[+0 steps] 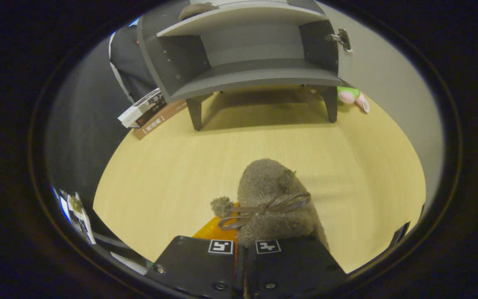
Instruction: Open the shoe cabinet door, grab the shoes and put them into the shoe cabinet, then close the shoe cabinet door.
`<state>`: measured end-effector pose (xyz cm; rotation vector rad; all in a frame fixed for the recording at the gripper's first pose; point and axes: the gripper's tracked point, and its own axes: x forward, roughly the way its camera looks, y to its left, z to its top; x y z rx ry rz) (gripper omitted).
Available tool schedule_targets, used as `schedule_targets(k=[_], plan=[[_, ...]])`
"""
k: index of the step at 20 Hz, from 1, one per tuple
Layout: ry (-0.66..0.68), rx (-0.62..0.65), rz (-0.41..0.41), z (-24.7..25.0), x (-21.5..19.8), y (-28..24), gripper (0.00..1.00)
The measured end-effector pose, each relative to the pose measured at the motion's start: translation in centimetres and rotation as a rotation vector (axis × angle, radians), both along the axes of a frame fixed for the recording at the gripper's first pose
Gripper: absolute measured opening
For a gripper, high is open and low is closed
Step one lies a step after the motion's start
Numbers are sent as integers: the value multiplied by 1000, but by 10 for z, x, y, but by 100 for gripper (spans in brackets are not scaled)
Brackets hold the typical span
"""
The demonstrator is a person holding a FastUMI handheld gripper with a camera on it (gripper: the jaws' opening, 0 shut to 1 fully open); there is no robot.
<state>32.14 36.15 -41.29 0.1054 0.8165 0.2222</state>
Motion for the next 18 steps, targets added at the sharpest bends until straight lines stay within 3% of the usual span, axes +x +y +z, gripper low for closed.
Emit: schedule_targets(k=[10, 18], plan=[[-287, -42, 49, 189, 16, 4, 6], [-526, -50, -5, 330, 88, 7, 6]])
